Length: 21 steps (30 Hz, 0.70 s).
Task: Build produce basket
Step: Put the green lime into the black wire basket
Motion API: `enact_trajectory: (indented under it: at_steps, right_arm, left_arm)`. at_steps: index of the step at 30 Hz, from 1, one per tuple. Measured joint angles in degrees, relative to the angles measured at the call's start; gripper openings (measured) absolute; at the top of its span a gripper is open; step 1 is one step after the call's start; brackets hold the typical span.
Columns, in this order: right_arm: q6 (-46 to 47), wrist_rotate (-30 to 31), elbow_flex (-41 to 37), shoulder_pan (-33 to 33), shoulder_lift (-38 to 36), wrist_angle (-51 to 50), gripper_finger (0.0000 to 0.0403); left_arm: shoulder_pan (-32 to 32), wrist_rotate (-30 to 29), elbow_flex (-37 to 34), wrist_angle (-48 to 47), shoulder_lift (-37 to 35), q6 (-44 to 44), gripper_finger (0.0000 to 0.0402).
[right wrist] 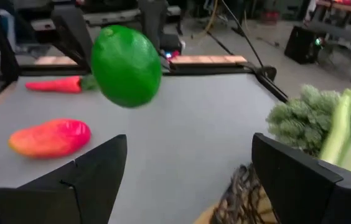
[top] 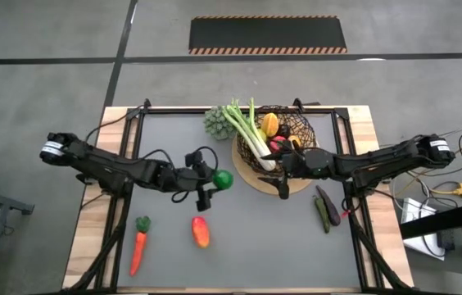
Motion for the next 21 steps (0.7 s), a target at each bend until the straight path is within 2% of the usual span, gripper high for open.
enact_trajectory:
  at_steps: [8, 12, 21]
  right_arm:
    - [-1.21, -0.87, -0.41, 0.13, 7.22, 12.74, 0.0327]
    - [-2.1, -1.1, 0.64, 0.28, 11.15, 18.25, 0.0327]
    - [-2.66, -3.85, 2.96, 0.28, 14.57, 21.39, 0.0327]
  left_arm:
    - [0.99, -1.66, -0.12, 13.45, 4.69, -0.15, 0.0237]
    - [1.46, -1.92, -0.1, 16.08, 6.85, -0.16, 0.0237]
    - [3.02, -3.23, -0.08, 21.41, 10.32, -0.17, 0.0237]
